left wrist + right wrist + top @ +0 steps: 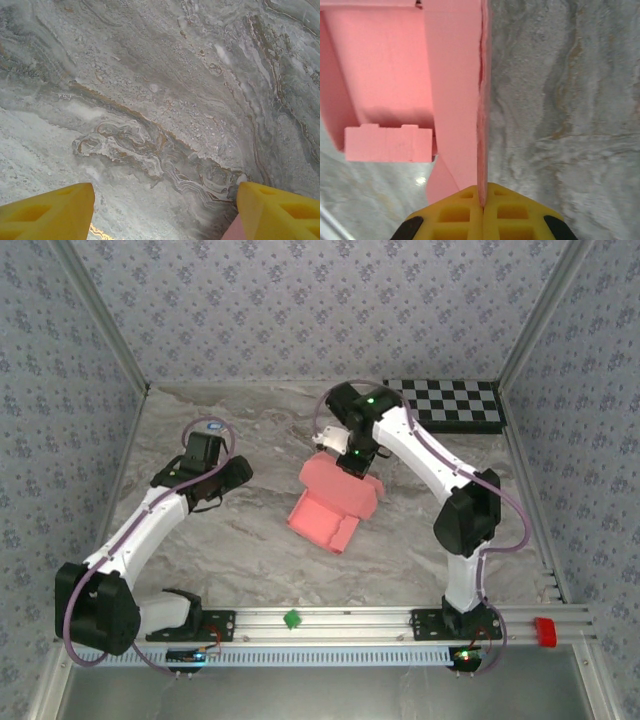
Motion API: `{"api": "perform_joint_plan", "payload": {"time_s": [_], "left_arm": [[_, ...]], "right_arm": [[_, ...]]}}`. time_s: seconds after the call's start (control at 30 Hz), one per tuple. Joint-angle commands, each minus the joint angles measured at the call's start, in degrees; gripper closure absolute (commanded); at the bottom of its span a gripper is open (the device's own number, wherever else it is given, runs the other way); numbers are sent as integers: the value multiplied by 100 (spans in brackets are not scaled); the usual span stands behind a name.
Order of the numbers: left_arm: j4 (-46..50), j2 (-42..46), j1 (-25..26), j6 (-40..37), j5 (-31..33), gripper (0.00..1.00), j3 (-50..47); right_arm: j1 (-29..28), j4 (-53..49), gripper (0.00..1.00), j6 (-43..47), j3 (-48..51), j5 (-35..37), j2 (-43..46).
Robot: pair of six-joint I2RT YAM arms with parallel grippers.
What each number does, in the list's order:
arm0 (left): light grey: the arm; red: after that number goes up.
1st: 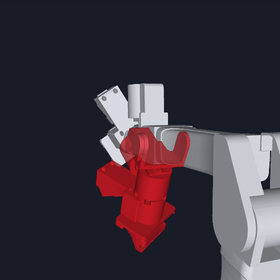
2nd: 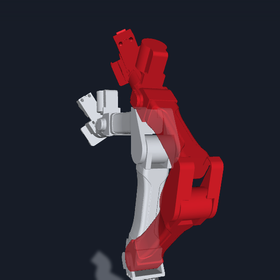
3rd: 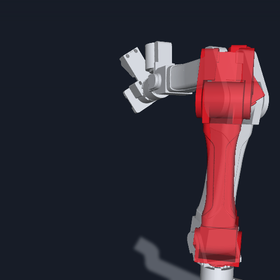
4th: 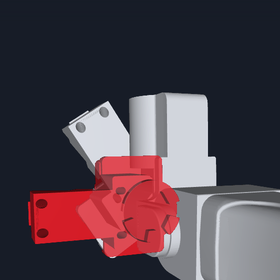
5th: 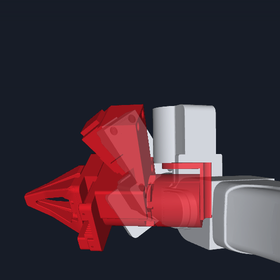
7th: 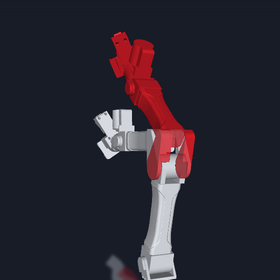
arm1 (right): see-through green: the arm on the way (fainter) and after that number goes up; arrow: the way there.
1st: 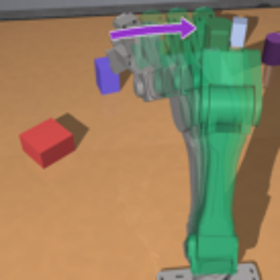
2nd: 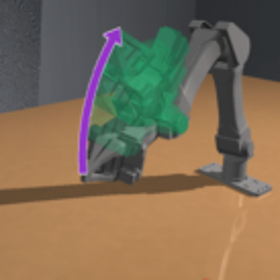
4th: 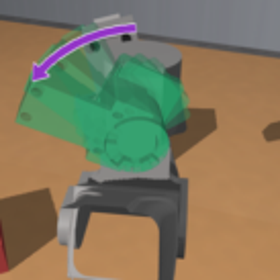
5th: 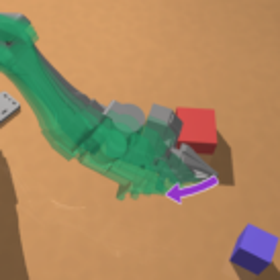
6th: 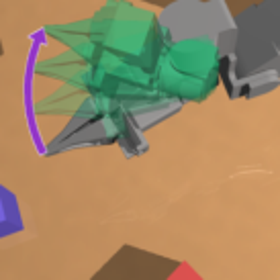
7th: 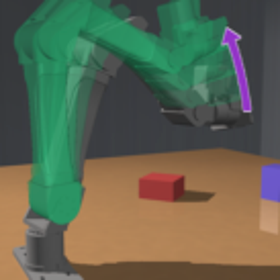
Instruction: Fold the paper box
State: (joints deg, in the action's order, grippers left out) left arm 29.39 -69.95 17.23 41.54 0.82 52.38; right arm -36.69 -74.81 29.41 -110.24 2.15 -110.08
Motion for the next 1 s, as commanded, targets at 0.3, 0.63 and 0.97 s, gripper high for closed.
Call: {"api": "perform_joint_plan", "payload": {"time_s": [0.3, 0.63, 0.97], "left_arm": [[-56, 166, -45, 70, -109, 25, -182], [-166, 172, -53, 127, -190, 25, -291], [-305, 83, -54, 7, -342, 25, -296]], "right_arm": [[-647, 1753, 100, 1624, 491, 2474, 259], [-813, 1982, 92, 2238, 798, 2057, 251], [-820, 2093, 54, 2046, 396, 2187, 167]]}}
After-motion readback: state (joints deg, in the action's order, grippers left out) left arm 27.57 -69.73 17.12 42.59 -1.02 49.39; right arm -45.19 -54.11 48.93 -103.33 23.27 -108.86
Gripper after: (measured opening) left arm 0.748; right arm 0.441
